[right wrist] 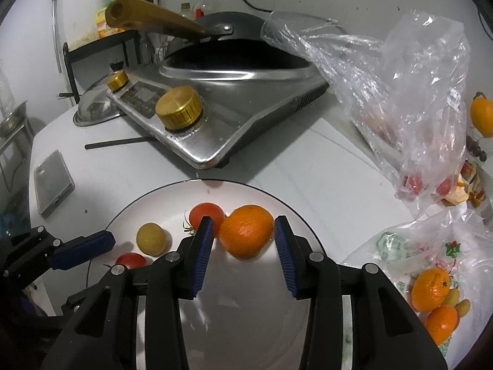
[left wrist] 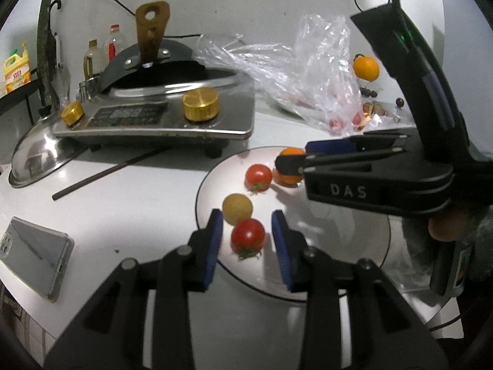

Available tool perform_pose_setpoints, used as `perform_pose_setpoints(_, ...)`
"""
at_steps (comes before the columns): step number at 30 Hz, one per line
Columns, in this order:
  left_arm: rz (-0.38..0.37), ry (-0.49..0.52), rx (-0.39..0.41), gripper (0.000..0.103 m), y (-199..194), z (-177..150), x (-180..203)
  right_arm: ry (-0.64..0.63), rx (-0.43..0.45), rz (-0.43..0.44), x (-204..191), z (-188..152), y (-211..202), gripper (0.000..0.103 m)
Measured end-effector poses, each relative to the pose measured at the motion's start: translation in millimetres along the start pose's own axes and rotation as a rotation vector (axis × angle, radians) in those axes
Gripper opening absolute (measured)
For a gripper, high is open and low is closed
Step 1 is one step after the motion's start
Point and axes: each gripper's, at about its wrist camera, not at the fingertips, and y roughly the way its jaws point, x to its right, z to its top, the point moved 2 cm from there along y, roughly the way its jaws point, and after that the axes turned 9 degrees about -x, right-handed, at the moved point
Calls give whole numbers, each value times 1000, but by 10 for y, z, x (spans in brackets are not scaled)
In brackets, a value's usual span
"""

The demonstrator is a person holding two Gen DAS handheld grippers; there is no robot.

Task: Organize fruits
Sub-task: 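Lower the mandarin and open the right gripper while the left releases the tomato onto the plate, then move both open grippers back over the fruit on the plastic bag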

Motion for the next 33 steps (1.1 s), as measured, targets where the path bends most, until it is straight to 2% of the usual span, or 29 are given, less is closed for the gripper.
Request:
perform_pose_setpoints(10, 1, 10, 26, 37, -168, -15, 113, 8, 36, -17, 28, -89, -309, 43)
perform_pose_setpoints(12, 1, 11, 30, 40, -190, -20, 139, 14, 46, -16, 25, -112, -382, 43)
perform_pose_setpoints(13, 0, 12, 30, 50, -202, -25, 154, 14, 50, -17, 28, -122, -414, 43)
perform_pose_setpoints(14, -3, 10, 34, 53, -220, -30, 165, 14, 56, -17, 27, -136, -452, 43)
perform_pose_setpoints(33, 2, 50, 74, 53, -531, -49, 525, 51, 131, -42, 179, -455, -1028, 43)
